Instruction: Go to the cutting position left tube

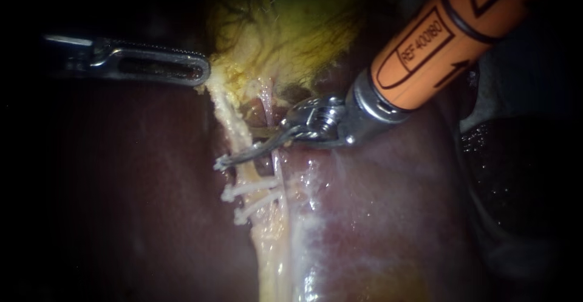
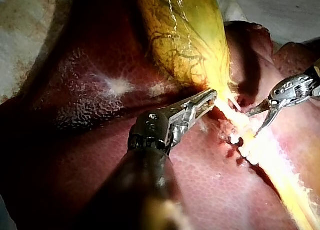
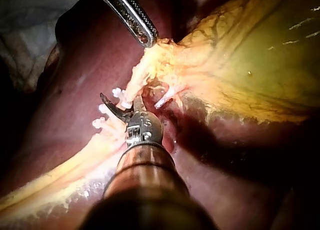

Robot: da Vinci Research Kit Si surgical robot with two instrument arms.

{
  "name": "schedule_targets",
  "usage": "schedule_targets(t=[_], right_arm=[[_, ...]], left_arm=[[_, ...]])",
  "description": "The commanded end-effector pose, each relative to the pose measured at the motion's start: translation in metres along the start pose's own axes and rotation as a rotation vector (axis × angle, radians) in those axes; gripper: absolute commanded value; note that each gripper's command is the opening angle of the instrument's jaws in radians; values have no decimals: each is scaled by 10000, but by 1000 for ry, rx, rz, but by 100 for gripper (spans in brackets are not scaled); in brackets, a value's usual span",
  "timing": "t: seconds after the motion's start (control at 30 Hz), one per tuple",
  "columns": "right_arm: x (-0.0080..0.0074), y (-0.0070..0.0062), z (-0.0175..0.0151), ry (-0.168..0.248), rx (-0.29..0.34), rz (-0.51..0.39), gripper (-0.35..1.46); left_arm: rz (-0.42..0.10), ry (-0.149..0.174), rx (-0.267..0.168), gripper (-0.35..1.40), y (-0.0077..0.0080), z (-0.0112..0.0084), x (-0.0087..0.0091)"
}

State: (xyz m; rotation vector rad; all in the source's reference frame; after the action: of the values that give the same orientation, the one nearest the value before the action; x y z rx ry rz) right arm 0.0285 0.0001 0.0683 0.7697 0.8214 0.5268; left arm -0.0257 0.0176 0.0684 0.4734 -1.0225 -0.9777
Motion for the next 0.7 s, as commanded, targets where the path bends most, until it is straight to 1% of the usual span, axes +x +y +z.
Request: schedule_targets(t=[0.03, 0.2, 0.33, 0.6, 0.7], right_arm=[[-1, 0, -1, 1, 1, -1, 91], [-8, -2, -1, -2, 20, -14, 98], [-15, -3, 4, -14, 43, -36, 101], [-36, -2, 22, -43, 99, -105, 105], [-41, -1, 28, -47, 118, -112, 106]], left_arm=[[-1, 0, 0, -35, 0, 0, 0], [-1, 0, 0, -35, 0, 0, 0], [0, 0, 1, -35, 0, 0, 0], [0, 0, 1, -35, 0, 0, 0], [0, 0, 1, -35, 0, 0, 0]])
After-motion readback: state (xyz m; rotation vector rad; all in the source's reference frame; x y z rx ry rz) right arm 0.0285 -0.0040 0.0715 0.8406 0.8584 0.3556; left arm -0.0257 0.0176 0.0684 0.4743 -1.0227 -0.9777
